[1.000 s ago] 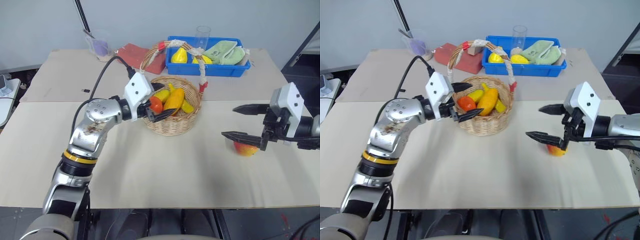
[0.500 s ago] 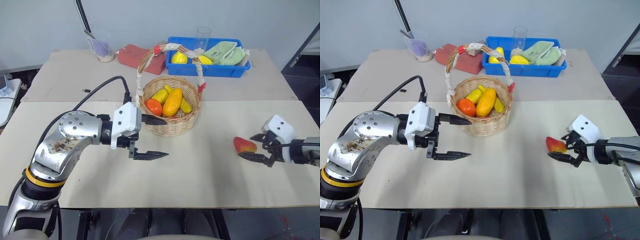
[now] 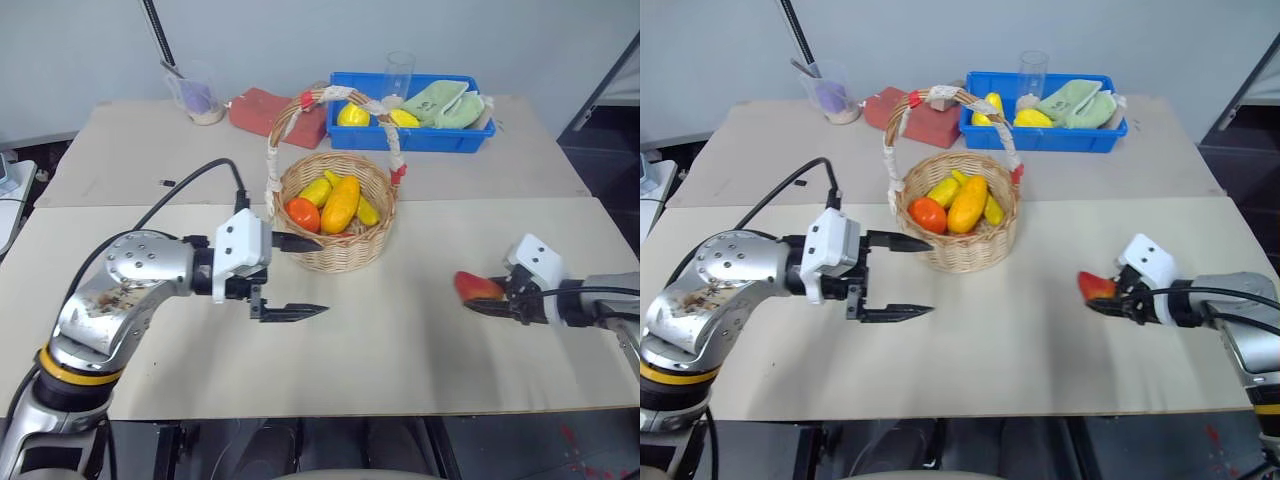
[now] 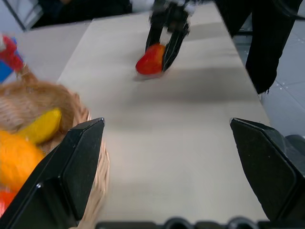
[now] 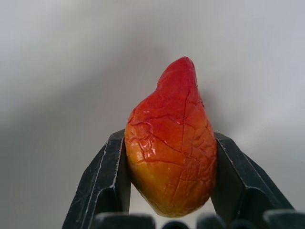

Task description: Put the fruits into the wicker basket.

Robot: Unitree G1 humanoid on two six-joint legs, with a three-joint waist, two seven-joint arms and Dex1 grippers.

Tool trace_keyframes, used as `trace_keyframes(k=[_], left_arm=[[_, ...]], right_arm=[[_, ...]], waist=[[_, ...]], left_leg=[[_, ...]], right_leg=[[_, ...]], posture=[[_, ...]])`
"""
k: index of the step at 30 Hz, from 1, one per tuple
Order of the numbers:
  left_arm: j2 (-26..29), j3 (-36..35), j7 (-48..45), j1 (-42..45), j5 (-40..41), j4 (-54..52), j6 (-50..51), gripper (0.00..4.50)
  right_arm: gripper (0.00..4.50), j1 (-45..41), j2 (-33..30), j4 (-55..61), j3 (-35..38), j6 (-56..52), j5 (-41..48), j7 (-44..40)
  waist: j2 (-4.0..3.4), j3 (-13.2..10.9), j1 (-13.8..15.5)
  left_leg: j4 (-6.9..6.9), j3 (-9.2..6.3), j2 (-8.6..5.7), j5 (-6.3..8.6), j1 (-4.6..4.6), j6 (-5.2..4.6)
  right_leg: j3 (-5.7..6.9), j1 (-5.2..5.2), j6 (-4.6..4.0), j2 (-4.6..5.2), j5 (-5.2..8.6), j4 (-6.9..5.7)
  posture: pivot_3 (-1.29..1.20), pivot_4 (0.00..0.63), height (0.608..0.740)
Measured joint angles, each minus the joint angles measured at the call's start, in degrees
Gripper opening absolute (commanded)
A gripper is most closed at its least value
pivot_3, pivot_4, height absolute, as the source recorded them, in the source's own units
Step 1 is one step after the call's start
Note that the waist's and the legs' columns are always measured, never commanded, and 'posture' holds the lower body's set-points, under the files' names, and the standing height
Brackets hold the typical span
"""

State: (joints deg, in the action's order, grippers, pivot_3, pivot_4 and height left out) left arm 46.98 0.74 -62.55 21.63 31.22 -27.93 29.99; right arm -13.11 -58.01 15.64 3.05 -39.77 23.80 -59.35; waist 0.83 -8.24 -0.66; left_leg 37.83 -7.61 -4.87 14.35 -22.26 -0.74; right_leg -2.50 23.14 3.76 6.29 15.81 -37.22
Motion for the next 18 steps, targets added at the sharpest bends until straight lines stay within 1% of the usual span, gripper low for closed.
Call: trace_keyframes(k=[1,4,6,7,8,12,14,15,18], left_arm=[[0.65,-1.51,0.09,-1.13,0.06,0.08,-0.02,4.5],[1.44,-6.96,1.8,-5.46,0.51,0.16,0.24,4.5],[1.91,-11.87,3.19,-8.65,1.9,-0.11,1.42,4.5],[2.13,-13.66,3.59,-9.48,2.68,-0.28,1.99,4.5],[2.46,-16.39,3.95,-11.49,3.58,-1.03,2.63,4.5],[2.39,-19.98,5.78,-13.85,7.22,-3.71,4.21,4.5],[1.66,-20.94,8.08,-13.4,9.4,-4.91,5.4,4.5],[1.28,-20.94,8.82,-13.11,9.95,-5.5,5.49,4.5],[0.75,-20.84,11.39,-13.19,11.14,-6.41,6.24,4.5]], right_arm=[[1.81,-1.9,0.92,3.46,-0.04,-1.92,2.2,0.3],[1.81,-11.3,7.58,10.83,-0.53,-7.94,8.63,4.13],[1.81,-17.75,13.25,11.84,-2.11,-10.05,10.05,8.01],[1.81,-20.17,15.85,11.52,-2.96,-10.41,9.86,10.11],[1.81,-23.41,19.84,9.25,-4.94,-10.41,8.58,13.01],[1.81,-28.8,28.65,-0.06,-10.05,-8.39,3.05,19.52],[2.82,-32.04,33.96,-6.58,-11.87,-5.29,-0.41,22.77],[3.09,-33.03,35.29,-8.66,-12.39,-3.94,-1.58,23.9],[4.15,-33.99,37.03,-13.03,-12.75,-0.34,-4.82,25.86]], waist=[[0.0,0.0,-0.11],[0.01,-0.01,-0.21],[0.05,-0.02,-0.17],[0.06,-0.03,-0.1],[0.07,-0.02,-0.08],[0.1,-0.03,0.71],[0.09,-0.03,0.53],[0.09,-0.03,0.56],[0.1,-0.02,0.53]], left_leg=[[0.0,0.0,0.0,0.02,0.01,-0.03],[-0.01,-0.01,-0.01,0.02,0.01,-0.03],[-0.01,-0.01,0.0,0.03,0.02,-0.03],[0.0,-0.01,-0.02,0.04,0.0,-0.03],[0.0,-0.01,-0.07,0.03,0.02,-0.01],[0.02,-0.01,-0.21,-0.11,-0.1,0.24],[0.01,-0.02,-0.22,-0.16,-0.07,0.32],[0.0,-0.02,-0.22,-0.19,-0.08,0.36],[0.01,-0.01,-0.23,-0.19,-0.03,0.37]], right_leg=[[0.01,-0.01,0.0,0.0,0.0,-0.01],[0.02,-0.02,0.0,0.02,0.0,0.02],[0.02,0.02,0.0,0.03,0.0,0.02],[0.03,0.05,0.0,0.05,0.0,0.03],[0.04,0.05,0.0,0.12,0.0,0.0],[0.05,0.13,0.04,0.26,-0.04,0.01],[0.03,0.14,0.05,0.24,-0.04,-0.03],[0.03,0.16,0.04,0.24,-0.04,-0.05],[0.03,0.24,0.04,0.25,-0.04,-0.4]], posture=[[0.0,0.15,0.74],[0.0,0.15,0.74],[0.0,0.15,0.74],[0.0,0.15,0.74],[0.0,0.15,0.74],[0.0,0.15,0.74],[0.0,0.15,0.74],[0.0,0.15,0.74],[0.0,0.15,0.74]])
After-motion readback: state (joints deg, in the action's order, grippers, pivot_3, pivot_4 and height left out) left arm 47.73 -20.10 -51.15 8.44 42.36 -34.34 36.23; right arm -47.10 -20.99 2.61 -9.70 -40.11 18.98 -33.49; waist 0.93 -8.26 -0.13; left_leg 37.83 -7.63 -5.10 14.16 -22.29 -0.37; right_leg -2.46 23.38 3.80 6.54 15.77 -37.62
